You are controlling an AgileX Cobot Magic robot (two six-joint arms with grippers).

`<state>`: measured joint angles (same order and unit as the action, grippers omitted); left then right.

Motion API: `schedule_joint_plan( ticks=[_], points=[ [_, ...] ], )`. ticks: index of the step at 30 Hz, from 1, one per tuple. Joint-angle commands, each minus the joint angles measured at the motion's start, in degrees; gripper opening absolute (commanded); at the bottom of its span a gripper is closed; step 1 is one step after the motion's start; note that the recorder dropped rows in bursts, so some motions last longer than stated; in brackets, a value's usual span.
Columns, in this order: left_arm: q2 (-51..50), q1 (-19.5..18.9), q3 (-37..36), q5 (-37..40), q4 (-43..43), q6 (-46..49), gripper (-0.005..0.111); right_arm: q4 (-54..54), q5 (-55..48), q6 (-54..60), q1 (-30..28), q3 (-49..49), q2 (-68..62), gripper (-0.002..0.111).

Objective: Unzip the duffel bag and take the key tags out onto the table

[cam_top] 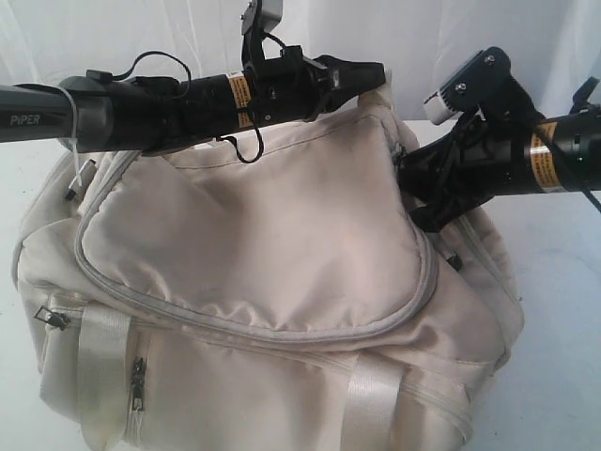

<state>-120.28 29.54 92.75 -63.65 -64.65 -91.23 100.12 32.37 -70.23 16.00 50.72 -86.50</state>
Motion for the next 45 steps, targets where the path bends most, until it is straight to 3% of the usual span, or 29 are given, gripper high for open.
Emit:
schedule_joint_plan(
  ticks=[1, 10, 14, 18, 26, 45],
  points=[
    [4.29, 0.25, 1.51, -6.32, 4.18, -0.34, 0.000, -0.18, -5.06, 0.13, 0.24, -0.07, 3.84, 0.000],
    [4.29, 0.25, 1.51, -6.32, 4.09, -0.34, 0.000, -0.18, -7.26, 0.39, 0.24, -0.07, 7.90, 0.000],
    [4.29, 0.25, 1.51, -6.32, 4.09, -0.34, 0.000, -0.18, -9.18, -5.18, 0.24, -0.07, 7.90, 0.011],
    [4.29, 0.25, 1.51, -6.32, 4.09, -0.34, 0.000, -0.18, -8.04, -4.52, 0.24, -0.07, 8.11, 0.000],
    [4.29, 0.25, 1.51, -6.32, 4.16, -0.23, 0.000, -0.18, -7.66, -4.52, 0.24, -0.07, 12.81, 0.000],
    [4.29, 0.25, 1.51, -6.32, 4.16, -0.23, 0.000, -0.18, 5.52, -9.72, 0.24, -0.18, 15.42, 0.000]
  ],
)
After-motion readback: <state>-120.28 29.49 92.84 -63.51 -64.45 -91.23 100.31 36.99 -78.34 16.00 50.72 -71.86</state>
